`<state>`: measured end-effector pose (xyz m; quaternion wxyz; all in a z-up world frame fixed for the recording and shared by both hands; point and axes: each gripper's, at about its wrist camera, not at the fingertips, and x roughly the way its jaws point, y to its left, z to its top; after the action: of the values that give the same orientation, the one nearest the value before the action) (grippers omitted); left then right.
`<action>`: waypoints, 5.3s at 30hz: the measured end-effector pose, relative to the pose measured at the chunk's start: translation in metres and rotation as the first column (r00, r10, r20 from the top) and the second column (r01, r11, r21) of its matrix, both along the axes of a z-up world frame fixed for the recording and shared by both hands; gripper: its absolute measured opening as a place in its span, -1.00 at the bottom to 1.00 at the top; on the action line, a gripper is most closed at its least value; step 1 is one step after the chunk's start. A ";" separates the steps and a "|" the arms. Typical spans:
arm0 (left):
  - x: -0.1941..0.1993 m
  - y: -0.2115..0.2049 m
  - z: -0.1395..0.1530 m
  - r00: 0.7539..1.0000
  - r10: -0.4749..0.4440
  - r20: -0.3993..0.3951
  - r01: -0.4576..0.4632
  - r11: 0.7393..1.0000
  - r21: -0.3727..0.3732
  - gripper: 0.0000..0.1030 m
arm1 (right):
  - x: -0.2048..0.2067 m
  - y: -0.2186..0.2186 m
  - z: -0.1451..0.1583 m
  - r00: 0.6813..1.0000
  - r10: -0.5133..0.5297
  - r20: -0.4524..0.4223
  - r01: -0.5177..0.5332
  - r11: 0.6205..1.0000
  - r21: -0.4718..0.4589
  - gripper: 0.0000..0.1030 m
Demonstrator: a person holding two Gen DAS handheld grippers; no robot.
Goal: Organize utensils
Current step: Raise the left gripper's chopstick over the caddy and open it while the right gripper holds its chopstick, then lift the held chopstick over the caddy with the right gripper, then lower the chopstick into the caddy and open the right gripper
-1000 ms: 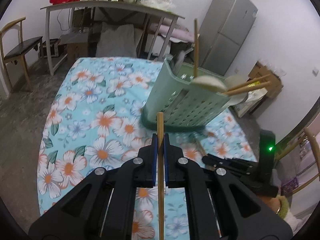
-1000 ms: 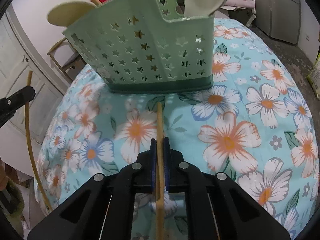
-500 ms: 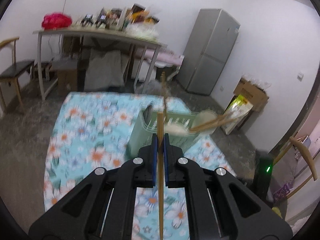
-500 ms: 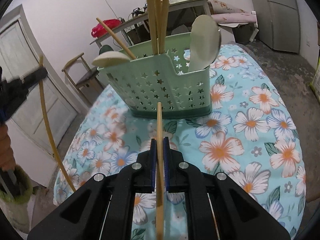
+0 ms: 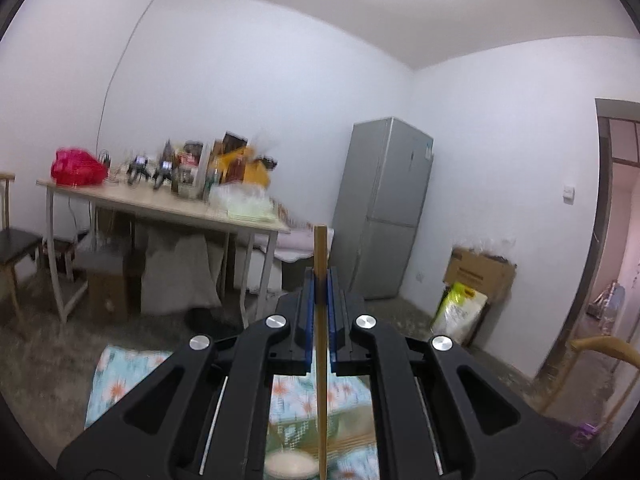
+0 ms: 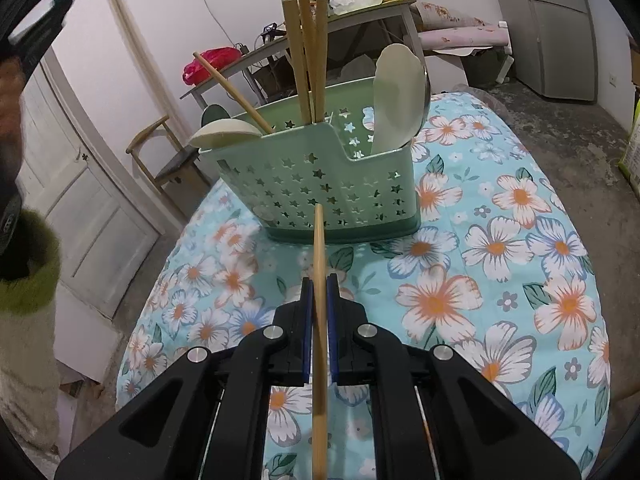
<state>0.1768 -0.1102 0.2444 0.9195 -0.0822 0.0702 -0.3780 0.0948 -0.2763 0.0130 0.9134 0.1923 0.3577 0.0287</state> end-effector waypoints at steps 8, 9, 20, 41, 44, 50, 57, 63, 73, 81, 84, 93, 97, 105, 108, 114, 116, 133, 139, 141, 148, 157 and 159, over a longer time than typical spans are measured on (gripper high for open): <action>0.046 -0.060 -0.029 0.996 0.083 0.011 -0.083 0.996 0.042 -0.91 | 0.003 -0.005 0.002 1.000 -0.013 0.006 0.013 1.000 0.001 -0.87; 0.051 -0.063 -0.034 0.996 0.094 0.010 -0.094 0.994 0.056 -0.91 | 0.003 -0.006 0.002 1.000 -0.015 0.006 0.015 1.000 0.000 -0.86; 0.055 -0.043 -0.068 0.989 0.145 -0.022 -0.142 0.986 0.083 -0.65 | 0.001 -0.011 0.004 0.999 -0.028 0.017 0.028 1.000 -0.003 -0.86; -0.029 0.074 -0.150 0.934 0.262 -0.242 -0.190 0.940 0.285 0.08 | -0.001 0.007 0.089 0.960 0.050 0.274 -0.030 0.997 -0.077 -0.86; -0.037 0.088 -0.166 0.916 0.287 -0.279 -0.203 0.934 0.295 0.21 | 0.011 0.005 0.113 0.930 0.037 0.367 -0.007 0.997 -0.080 -0.87; -0.045 0.106 -0.183 0.892 0.318 -0.322 -0.220 0.927 0.304 0.32 | 0.044 0.002 0.146 0.840 -0.032 0.541 0.081 0.994 -0.067 -0.86; -0.040 0.114 -0.182 0.883 0.343 -0.321 -0.248 0.920 0.303 0.35 | 0.086 0.005 0.157 0.748 -0.153 0.646 0.252 0.966 -0.063 -0.86; -0.030 0.123 -0.191 0.866 0.354 -0.354 -0.257 0.921 0.294 0.36 | 0.104 0.008 0.158 0.686 -0.257 0.680 0.383 0.923 -0.037 -0.86; -0.023 0.125 -0.197 0.860 0.358 -0.364 -0.259 0.920 0.294 0.36 | 0.120 0.014 0.148 0.642 -0.320 0.697 0.500 0.863 -0.064 -0.86; -0.021 0.125 -0.199 0.857 0.359 -0.370 -0.259 0.920 0.293 0.36 | 0.128 0.024 0.137 0.653 -0.300 0.695 0.507 0.855 -0.107 -0.86; -0.020 0.126 -0.199 0.856 0.361 -0.370 -0.262 0.920 0.291 0.36 | 0.118 0.025 0.135 0.665 -0.288 0.689 0.487 0.867 -0.108 -0.85; -0.031 0.119 -0.188 0.877 0.352 -0.327 -0.271 0.925 0.268 0.59 | 0.030 0.038 0.142 0.669 -0.162 0.725 0.370 0.919 -0.136 -0.47; -0.042 0.108 -0.179 0.896 0.342 -0.284 -0.269 0.926 0.265 0.68 | -0.007 0.038 0.141 0.686 -0.123 0.717 0.350 0.920 -0.178 -0.28; -0.060 0.089 -0.169 0.906 0.339 -0.254 -0.269 0.923 0.275 0.78 | -0.038 0.010 0.116 0.795 -0.157 0.586 0.299 0.942 -0.153 -0.20; -0.065 0.087 -0.169 0.909 0.336 -0.246 -0.264 0.922 0.284 0.78 | -0.042 -0.019 0.118 0.805 -0.186 0.564 0.275 0.958 -0.076 -0.20; -0.062 0.085 -0.173 0.903 0.333 -0.271 -0.252 0.922 0.294 0.78 | 0.028 -0.127 0.139 0.915 -0.174 0.363 0.076 0.960 0.270 -0.19; -0.058 0.085 -0.174 0.899 0.334 -0.283 -0.251 0.923 0.293 0.78 | 0.076 -0.157 0.132 0.966 -0.138 0.219 0.046 0.925 0.378 -0.18; -0.036 0.084 -0.184 0.873 0.361 -0.327 -0.256 0.911 0.322 0.78 | 0.246 -0.184 0.061 0.997 -0.052 -0.051 0.072 0.813 0.578 -0.87; -0.035 0.085 -0.185 0.873 0.355 -0.334 -0.253 0.916 0.313 0.78 | 0.218 -0.151 0.125 0.990 -0.030 0.138 -0.022 0.932 0.361 -0.89; -0.035 0.085 -0.186 0.874 0.351 -0.336 -0.251 0.918 0.306 0.78 | 0.207 -0.131 0.149 0.978 0.009 0.209 -0.064 0.964 0.258 -0.89; -0.041 0.090 -0.183 0.879 0.355 -0.320 -0.262 0.918 0.298 0.78 | 0.175 -0.071 0.187 0.924 0.123 0.361 -0.134 0.991 0.004 -0.89; -0.046 0.098 -0.180 0.875 0.363 -0.322 -0.278 0.919 0.280 0.79 | 0.153 -0.032 0.198 0.888 0.166 0.430 -0.088 0.977 -0.196 -0.89; -0.048 0.098 -0.180 0.878 0.360 -0.316 -0.276 0.920 0.279 0.78 | 0.151 -0.023 0.194 0.889 0.189 0.416 -0.091 0.965 -0.244 -0.89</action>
<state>0.1284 -0.0122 0.0647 0.9437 -0.0561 0.2659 -0.1887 0.2455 -0.2998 0.2073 0.9811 0.0533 0.1580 0.0977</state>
